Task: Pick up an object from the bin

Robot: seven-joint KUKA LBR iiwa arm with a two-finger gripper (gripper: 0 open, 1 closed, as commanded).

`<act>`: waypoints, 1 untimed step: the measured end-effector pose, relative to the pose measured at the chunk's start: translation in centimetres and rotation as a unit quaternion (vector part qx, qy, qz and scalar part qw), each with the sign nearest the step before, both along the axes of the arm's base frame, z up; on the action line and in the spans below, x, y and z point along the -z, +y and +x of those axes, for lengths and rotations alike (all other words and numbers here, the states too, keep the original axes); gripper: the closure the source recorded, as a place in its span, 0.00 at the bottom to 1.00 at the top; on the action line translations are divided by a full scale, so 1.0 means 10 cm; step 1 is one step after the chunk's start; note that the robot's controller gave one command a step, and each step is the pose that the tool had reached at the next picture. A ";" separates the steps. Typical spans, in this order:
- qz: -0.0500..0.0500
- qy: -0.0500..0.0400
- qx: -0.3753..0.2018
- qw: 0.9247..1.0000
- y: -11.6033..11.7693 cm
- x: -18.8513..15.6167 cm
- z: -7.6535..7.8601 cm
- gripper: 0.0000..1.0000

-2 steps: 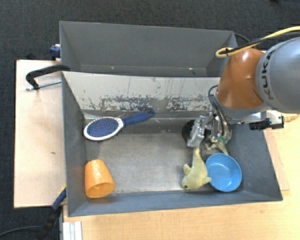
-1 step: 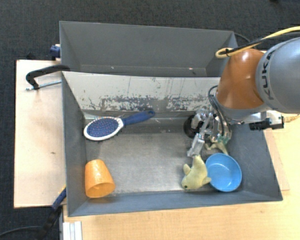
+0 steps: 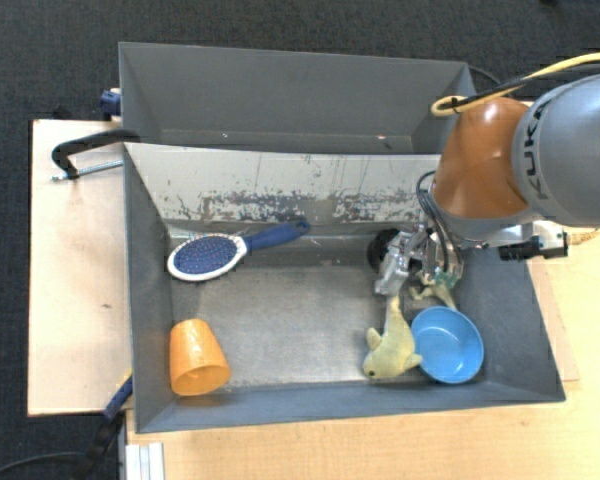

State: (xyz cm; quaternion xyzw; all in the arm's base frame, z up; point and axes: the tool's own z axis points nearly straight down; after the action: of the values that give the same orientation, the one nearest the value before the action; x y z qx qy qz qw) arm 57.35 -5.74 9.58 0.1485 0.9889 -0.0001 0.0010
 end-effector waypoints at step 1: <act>0.000 0.001 0.000 1.000 0.00 0.00 -0.01 0.00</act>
Offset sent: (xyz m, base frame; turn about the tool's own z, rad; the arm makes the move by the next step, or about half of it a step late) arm 0.0000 0.0000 0.0000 0.0000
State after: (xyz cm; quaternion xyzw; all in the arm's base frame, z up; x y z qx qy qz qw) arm 57.27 -5.71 9.54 0.1485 0.9889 0.0000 0.0000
